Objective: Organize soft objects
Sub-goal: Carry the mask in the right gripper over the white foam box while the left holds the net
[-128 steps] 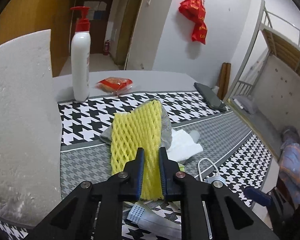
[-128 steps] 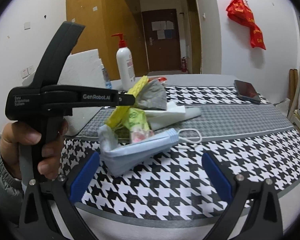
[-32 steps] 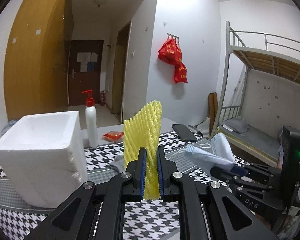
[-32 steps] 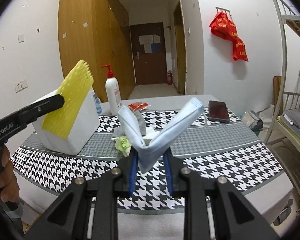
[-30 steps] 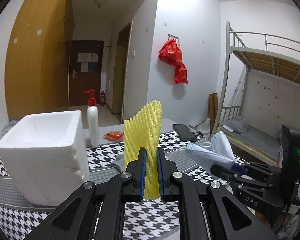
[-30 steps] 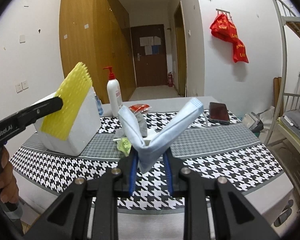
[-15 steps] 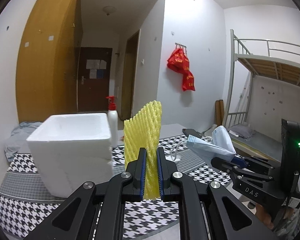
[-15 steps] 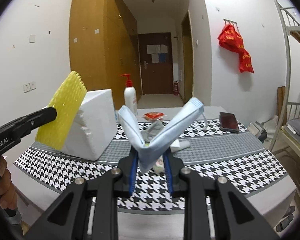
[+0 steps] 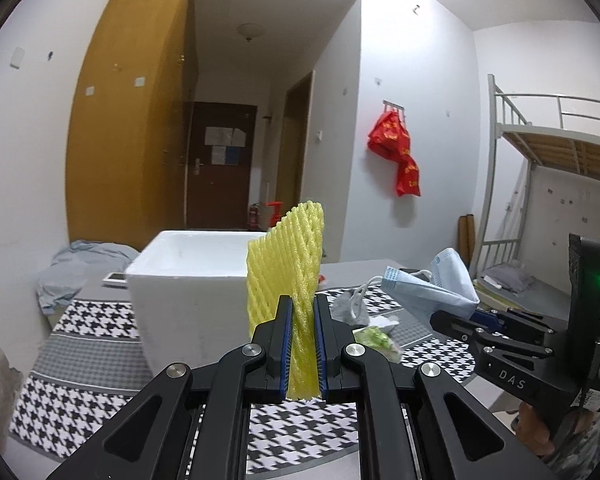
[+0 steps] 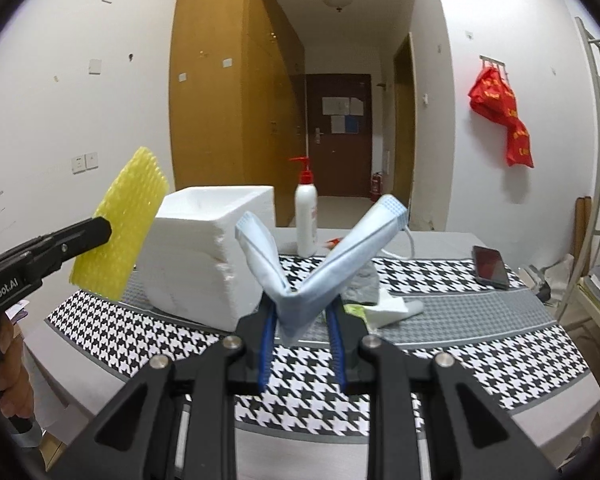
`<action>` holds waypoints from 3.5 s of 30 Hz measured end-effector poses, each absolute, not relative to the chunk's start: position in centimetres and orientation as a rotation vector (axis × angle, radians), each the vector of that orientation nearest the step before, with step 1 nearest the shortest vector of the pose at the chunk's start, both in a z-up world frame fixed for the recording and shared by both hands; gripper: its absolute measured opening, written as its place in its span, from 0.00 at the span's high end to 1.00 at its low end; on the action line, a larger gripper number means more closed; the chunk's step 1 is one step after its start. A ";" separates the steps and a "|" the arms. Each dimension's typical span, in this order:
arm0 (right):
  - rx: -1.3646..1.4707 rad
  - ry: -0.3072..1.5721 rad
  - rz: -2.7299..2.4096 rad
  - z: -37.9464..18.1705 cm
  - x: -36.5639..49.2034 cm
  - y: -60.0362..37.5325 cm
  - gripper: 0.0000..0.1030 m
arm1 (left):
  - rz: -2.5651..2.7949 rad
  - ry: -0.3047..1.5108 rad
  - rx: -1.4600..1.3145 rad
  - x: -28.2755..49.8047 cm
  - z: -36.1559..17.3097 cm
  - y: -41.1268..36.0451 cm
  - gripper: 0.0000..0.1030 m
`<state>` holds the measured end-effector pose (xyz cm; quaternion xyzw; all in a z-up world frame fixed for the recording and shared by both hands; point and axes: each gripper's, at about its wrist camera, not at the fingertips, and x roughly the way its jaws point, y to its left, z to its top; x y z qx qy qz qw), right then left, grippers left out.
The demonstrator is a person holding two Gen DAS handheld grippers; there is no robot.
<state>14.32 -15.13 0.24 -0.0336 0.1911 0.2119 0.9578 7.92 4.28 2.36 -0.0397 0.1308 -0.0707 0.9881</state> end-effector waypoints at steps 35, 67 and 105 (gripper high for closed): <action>-0.134 0.345 0.574 2.7 14.4 -8.6 0.73 | -0.010 0.229 -0.103 6.5 4.3 8.7 0.89; -0.115 0.335 0.569 6.4 20.1 -6.2 0.72 | -0.007 0.206 -0.061 11.7 7.7 9.2 0.89; -0.114 0.364 0.590 6.5 23.6 -3.6 0.72 | -0.015 0.250 -0.054 16.2 7.3 11.3 0.89</action>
